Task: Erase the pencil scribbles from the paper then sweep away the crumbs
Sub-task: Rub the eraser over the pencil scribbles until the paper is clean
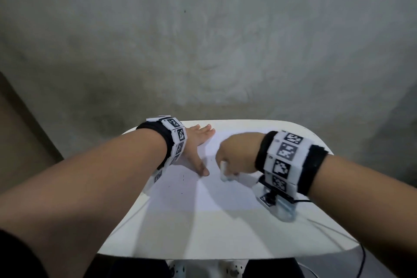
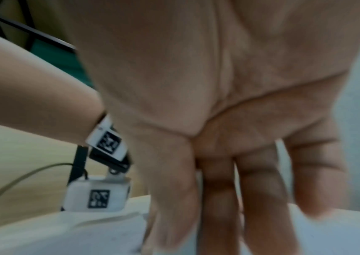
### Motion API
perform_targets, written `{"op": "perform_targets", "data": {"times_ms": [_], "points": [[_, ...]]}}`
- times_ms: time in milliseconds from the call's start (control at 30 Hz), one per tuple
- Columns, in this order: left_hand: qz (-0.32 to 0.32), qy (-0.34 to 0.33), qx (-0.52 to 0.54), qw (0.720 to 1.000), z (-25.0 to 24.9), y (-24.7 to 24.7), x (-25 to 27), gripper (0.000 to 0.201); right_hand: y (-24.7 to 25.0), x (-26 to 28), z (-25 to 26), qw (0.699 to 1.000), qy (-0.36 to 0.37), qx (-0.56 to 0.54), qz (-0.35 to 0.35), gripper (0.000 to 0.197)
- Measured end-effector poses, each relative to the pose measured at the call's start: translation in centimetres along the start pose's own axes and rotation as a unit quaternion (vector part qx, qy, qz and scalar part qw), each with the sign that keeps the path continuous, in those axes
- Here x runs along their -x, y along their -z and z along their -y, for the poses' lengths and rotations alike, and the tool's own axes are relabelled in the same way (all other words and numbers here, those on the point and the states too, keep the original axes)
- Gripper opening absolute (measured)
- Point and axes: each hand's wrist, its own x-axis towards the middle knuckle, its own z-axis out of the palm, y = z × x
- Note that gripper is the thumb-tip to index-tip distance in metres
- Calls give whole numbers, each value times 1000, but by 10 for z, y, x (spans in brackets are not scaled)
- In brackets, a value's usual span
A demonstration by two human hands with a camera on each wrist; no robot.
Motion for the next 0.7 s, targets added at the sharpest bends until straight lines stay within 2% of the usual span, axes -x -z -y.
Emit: {"op": "perform_targets", "data": {"times_ms": [67,100,200,267,333,400,500,600,667,700], "points": [[-1,8,-2,1000,1,-4,-3,145,-3,-7,1,997,-18,-22,-68,17],[-1,6,-2,1000,0,-4,-2,143,-7,-8,1,996,-22,-27,-80,23],[2,0,-7,1000,-4,3,3,131,-19,2,4,998,-24,-33,-43,21],[9,-2,-8,1000,-5,6,3,130,-17,9,5,1000,-2,-21,-1,14],[9,-3,-6,1000,-6,6,4,130,-12,6,4,999,14,-37,10,12],[-2,0,-1,1000,-4,2,4,131,-9,0,6,995,16,-88,-35,12],[5,3,-5,1000,-5,2,2,135,-12,0,13,992,38,-81,-94,13],[18,7,-11,1000,-5,6,2,136,-15,10,13,996,67,-45,-24,22],[15,8,-6,1000,-6,7,3,131,-10,9,12,998,59,-35,16,15],[14,6,-6,1000,-6,7,3,130,-7,6,13,998,54,-27,8,8]]}}
